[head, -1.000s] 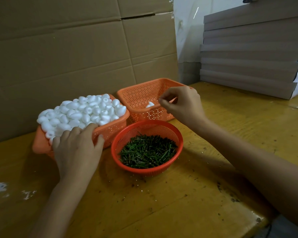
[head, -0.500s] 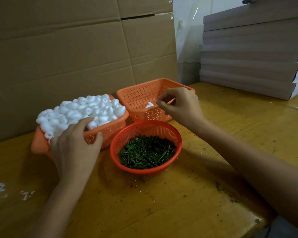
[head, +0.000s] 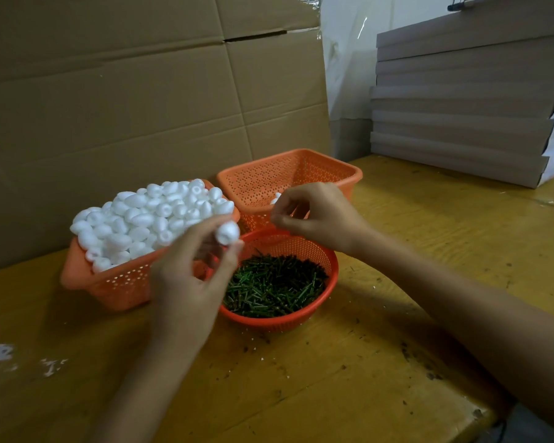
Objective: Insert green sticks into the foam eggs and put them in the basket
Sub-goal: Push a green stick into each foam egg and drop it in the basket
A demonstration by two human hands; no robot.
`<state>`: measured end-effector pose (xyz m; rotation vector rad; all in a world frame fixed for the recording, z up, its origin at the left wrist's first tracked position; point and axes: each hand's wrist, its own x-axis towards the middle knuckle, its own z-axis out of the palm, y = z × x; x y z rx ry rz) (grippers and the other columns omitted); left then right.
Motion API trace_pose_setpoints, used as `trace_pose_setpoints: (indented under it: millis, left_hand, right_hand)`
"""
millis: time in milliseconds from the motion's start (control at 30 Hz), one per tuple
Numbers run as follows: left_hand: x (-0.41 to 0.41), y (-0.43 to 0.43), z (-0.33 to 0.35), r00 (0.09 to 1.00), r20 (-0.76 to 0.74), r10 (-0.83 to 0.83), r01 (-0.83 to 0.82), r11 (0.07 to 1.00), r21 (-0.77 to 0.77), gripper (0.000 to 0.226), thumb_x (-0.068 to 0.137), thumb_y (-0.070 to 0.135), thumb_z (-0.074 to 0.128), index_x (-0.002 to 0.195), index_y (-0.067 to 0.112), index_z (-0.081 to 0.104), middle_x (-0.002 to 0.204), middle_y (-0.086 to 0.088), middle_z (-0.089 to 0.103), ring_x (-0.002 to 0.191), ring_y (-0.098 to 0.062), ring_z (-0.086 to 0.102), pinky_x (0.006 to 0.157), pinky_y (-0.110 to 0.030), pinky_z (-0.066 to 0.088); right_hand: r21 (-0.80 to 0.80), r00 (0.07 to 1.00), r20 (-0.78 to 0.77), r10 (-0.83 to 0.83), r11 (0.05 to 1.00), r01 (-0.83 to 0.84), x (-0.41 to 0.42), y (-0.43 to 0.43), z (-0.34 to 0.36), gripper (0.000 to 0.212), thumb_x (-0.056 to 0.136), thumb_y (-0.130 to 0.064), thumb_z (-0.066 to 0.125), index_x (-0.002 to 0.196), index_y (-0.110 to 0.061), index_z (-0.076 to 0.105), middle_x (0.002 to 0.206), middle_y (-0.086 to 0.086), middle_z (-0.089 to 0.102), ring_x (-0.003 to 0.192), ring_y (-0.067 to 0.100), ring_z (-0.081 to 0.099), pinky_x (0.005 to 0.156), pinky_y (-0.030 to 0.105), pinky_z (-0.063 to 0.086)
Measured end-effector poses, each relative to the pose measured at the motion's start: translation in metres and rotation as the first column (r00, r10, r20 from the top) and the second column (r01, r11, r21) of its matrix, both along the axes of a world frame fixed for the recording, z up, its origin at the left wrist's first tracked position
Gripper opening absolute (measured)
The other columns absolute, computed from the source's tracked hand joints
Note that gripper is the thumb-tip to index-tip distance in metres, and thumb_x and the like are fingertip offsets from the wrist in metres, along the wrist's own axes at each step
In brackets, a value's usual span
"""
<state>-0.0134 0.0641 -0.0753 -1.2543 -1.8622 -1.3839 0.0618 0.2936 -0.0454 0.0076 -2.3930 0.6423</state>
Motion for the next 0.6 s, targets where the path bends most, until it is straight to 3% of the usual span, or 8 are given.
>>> trace_pose_setpoints:
  millis: [67, 167, 267, 367, 433, 600]
  left_hand:
    - [0.008, 0.006, -0.006, 0.996, -0.016, -0.089, 0.088, 0.993, -0.077, 0.027, 0.100, 0.032, 0.070, 0.127, 0.028, 0.068, 0.101, 0.016, 0.072, 0.090, 0.000, 0.070, 0.079, -0.014, 0.054]
    - [0.016, 0.012, -0.012, 0.987, -0.028, -0.160, 0.153, 0.975, -0.164, 0.032, 0.099, 0.042, 0.065, 0.124, 0.024, 0.074, 0.098, 0.023, 0.071, 0.088, -0.002, 0.070, 0.072, -0.019, 0.055]
    - [0.016, 0.013, -0.014, 0.986, 0.011, -0.166, 0.166, 0.972, -0.169, 0.033, 0.097, 0.045, 0.067, 0.120, 0.023, 0.077, 0.095, 0.023, 0.071, 0.084, -0.009, 0.071, 0.066, -0.029, 0.057]
    - [0.014, 0.013, -0.015, 0.979, 0.103, -0.178, 0.193, 0.968, -0.160, 0.033, 0.093, 0.047, 0.069, 0.118, 0.027, 0.078, 0.090, 0.019, 0.073, 0.078, -0.014, 0.073, 0.061, -0.035, 0.059]
    - [0.014, 0.014, -0.015, 0.975, 0.135, -0.176, 0.197, 0.966, -0.169, 0.033, 0.092, 0.049, 0.069, 0.116, 0.030, 0.078, 0.087, 0.018, 0.073, 0.073, -0.015, 0.073, 0.058, -0.036, 0.058]
    - [0.012, 0.016, -0.015, 0.976, 0.128, -0.174, 0.196, 0.963, -0.183, 0.029, 0.095, 0.048, 0.068, 0.113, 0.028, 0.079, 0.088, 0.018, 0.073, 0.072, -0.014, 0.071, 0.056, -0.037, 0.057]
  right_hand:
    - [0.034, 0.996, 0.042, 0.073, 0.997, -0.075, -0.001, -0.005, -0.003, 0.004, 0.091, -0.015, 0.078, 0.094, -0.018, 0.080, 0.087, -0.014, 0.074, 0.079, -0.004, 0.068, 0.073, 0.015, 0.053]
    - [0.091, 0.986, 0.110, 0.124, 0.987, -0.134, 0.000, -0.011, -0.005, 0.005, 0.091, -0.015, 0.077, 0.095, -0.016, 0.079, 0.088, -0.011, 0.075, 0.081, -0.001, 0.068, 0.077, 0.024, 0.055]
    - [0.159, 0.964, 0.212, 0.159, 0.968, -0.194, 0.003, -0.016, -0.005, 0.007, 0.091, -0.018, 0.076, 0.097, -0.014, 0.077, 0.093, -0.006, 0.076, 0.087, 0.011, 0.068, 0.081, 0.038, 0.053]
    - [0.236, 0.904, 0.403, 0.145, 0.938, -0.255, 0.003, -0.021, -0.006, 0.023, 0.093, -0.025, 0.075, 0.108, -0.008, 0.074, 0.103, 0.004, 0.076, 0.093, 0.023, 0.070, 0.084, 0.045, 0.052]
    - [0.226, 0.861, 0.492, 0.128, 0.937, -0.268, 0.002, -0.023, -0.006, 0.026, 0.092, -0.027, 0.077, 0.108, -0.007, 0.073, 0.100, 0.007, 0.075, 0.090, 0.025, 0.069, 0.082, 0.047, 0.052]
    - [0.182, 0.842, 0.524, 0.126, 0.950, -0.255, 0.004, -0.025, -0.003, 0.019, 0.089, -0.027, 0.079, 0.096, -0.010, 0.073, 0.086, 0.002, 0.073, 0.075, 0.018, 0.064, 0.070, 0.040, 0.052]
